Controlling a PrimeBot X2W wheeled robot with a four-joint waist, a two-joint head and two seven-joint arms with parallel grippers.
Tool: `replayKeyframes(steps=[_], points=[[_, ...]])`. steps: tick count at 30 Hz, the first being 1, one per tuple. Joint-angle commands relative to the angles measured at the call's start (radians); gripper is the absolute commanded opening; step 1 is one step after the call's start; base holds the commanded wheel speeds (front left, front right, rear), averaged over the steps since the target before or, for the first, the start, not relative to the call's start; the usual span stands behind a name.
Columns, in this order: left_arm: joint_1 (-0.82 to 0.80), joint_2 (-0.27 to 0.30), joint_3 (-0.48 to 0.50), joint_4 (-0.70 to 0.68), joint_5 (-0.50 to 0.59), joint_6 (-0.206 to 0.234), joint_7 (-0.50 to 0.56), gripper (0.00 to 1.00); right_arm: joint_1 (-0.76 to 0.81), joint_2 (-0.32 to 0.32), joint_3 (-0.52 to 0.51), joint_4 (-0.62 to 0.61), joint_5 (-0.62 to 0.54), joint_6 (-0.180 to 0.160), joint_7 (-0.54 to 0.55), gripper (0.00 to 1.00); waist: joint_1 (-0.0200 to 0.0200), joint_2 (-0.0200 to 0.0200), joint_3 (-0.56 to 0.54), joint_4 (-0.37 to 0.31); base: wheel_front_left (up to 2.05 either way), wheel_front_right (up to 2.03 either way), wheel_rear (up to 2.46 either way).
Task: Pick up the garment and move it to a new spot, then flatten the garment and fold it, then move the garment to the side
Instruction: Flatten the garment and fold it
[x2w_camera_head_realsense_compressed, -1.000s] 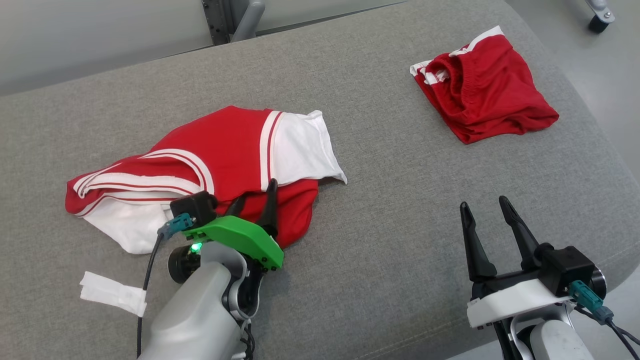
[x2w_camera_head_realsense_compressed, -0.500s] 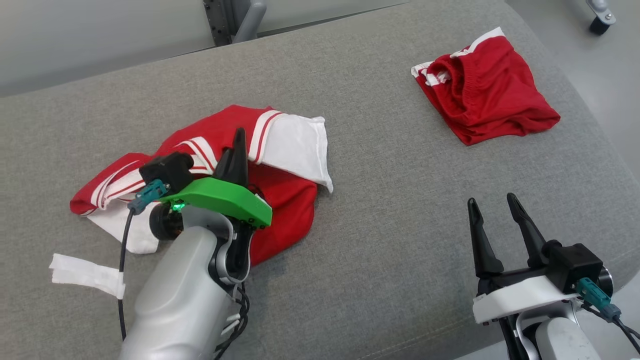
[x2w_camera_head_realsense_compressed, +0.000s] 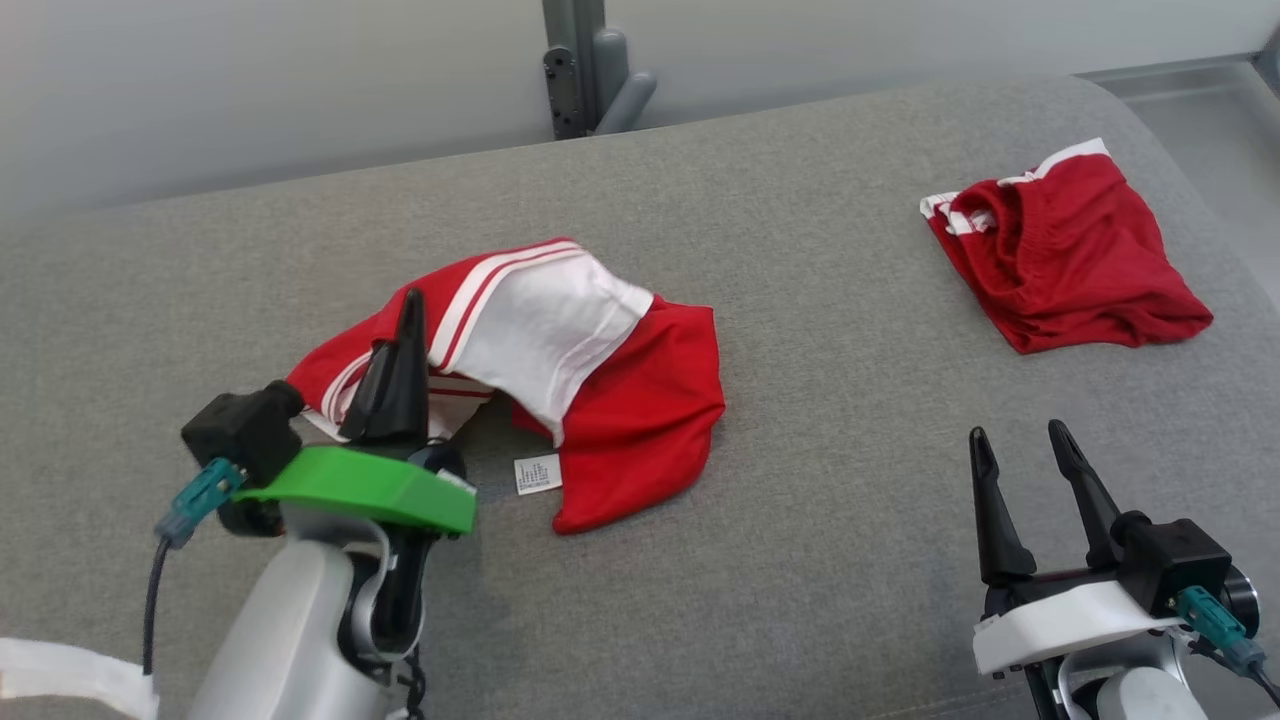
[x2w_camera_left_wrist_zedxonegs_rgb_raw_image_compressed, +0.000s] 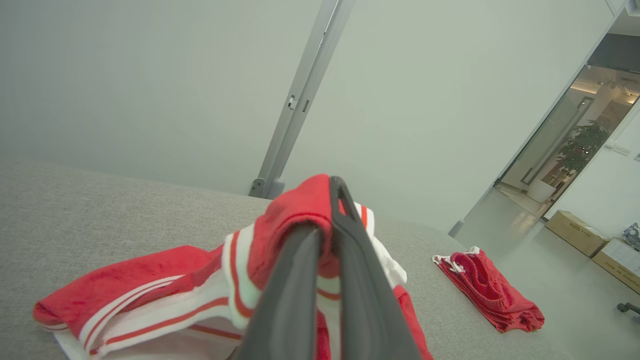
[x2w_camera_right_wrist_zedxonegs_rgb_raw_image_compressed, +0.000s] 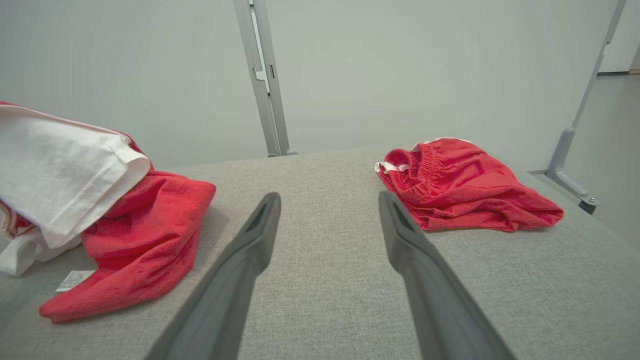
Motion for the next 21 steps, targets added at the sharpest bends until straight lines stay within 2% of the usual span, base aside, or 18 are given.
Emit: replayKeyframes(steps=[1,4,5,6,10,16,21], points=[[0.045,0.037,0.014,-0.033,0.004,0.003,0.005,0.0,0.02,-0.001,-0.002,-0.004,-0.006,-0.002,-0.003,1.0,0.0,0.0,-0.053,0.07,0.0,0.0,0.0],[0.123,0.112,0.036,-0.1,0.017,0.032,0.03,0.0,0.026,-0.001,-0.007,-0.009,-0.004,-0.002,-0.003,1.0,0.0,0.0,-0.058,0.095,0.0,0.0,0.0],[0.123,0.112,0.036,-0.1,0.017,0.032,0.03,0.0,0.026,-0.001,-0.007,-0.009,-0.004,-0.002,-0.003,1.0,0.0,0.0,-0.058,0.095,0.0,0.0,0.0],[0.174,0.15,0.06,-0.138,0.012,0.056,0.047,0.0,0.03,-0.001,-0.01,-0.01,-0.005,-0.002,-0.003,1.0,0.0,0.0,-0.059,0.11,0.0,0.0,0.0],[0.262,0.212,0.111,-0.185,-0.002,0.103,0.075,0.0,0.032,-0.001,-0.015,-0.009,-0.007,-0.002,-0.003,1.0,0.0,0.0,-0.056,0.128,0.0,0.0,0.0],[0.335,0.232,0.163,-0.153,-0.031,0.152,0.091,0.0,0.025,-0.001,-0.009,-0.004,-0.008,-0.002,-0.003,1.0,0.0,0.0,-0.053,0.137,0.0,0.0,0.0],[0.336,0.214,0.175,-0.03,-0.057,0.149,0.078,0.0,0.013,-0.001,-0.002,0.003,-0.013,-0.002,-0.003,1.0,0.0,0.0,-0.05,0.135,0.0,0.0,0.0]])
